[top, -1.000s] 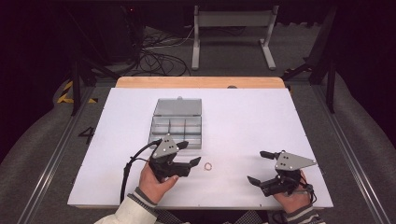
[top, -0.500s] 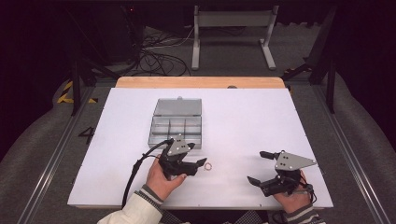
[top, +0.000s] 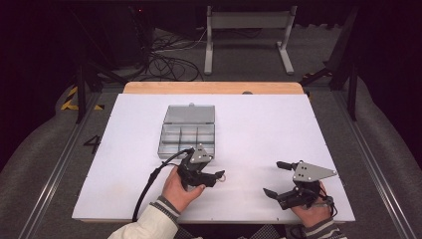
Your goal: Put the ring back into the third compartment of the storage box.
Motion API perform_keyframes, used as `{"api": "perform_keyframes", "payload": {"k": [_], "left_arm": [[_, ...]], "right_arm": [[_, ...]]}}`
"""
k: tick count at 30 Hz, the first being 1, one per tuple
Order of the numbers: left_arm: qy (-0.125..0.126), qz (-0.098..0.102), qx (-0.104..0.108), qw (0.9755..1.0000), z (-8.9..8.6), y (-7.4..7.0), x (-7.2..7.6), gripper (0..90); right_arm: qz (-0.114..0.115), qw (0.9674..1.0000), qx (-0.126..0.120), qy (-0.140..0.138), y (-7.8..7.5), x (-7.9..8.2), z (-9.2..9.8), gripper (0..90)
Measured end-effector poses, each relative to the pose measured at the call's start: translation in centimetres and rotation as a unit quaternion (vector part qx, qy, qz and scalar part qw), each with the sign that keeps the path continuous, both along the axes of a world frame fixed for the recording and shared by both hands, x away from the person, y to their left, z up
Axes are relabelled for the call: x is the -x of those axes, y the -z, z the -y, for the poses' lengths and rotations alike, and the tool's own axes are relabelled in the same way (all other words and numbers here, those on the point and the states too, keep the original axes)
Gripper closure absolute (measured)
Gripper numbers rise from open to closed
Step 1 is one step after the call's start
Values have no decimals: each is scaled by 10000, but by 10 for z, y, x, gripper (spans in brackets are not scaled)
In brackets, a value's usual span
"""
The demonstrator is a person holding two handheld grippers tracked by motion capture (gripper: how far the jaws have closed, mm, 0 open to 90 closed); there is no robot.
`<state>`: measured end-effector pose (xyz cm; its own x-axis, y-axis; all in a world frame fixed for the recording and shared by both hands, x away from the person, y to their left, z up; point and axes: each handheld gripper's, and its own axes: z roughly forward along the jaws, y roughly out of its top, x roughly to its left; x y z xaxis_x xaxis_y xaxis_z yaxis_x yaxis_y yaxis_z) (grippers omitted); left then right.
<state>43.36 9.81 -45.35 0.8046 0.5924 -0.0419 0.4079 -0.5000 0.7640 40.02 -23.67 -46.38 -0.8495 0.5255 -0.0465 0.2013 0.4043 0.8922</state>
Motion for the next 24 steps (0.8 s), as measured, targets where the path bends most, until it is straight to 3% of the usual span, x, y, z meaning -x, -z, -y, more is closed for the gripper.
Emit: {"api": "perform_keyframes", "payload": {"k": [6,17,24], "left_arm": [[52,-170,-110,9998,7,5,-4,384],[120,-156,-374,9991,13,10,-6,431],[213,-182,-507,9983,16,14,-9,510]], "right_arm": [[-8,10000,9,-7,0,0,0,42],[-7,10000,20,-25,0,0,-1,42],[-9,10000,30,-37,1,0,-1,43]]}}
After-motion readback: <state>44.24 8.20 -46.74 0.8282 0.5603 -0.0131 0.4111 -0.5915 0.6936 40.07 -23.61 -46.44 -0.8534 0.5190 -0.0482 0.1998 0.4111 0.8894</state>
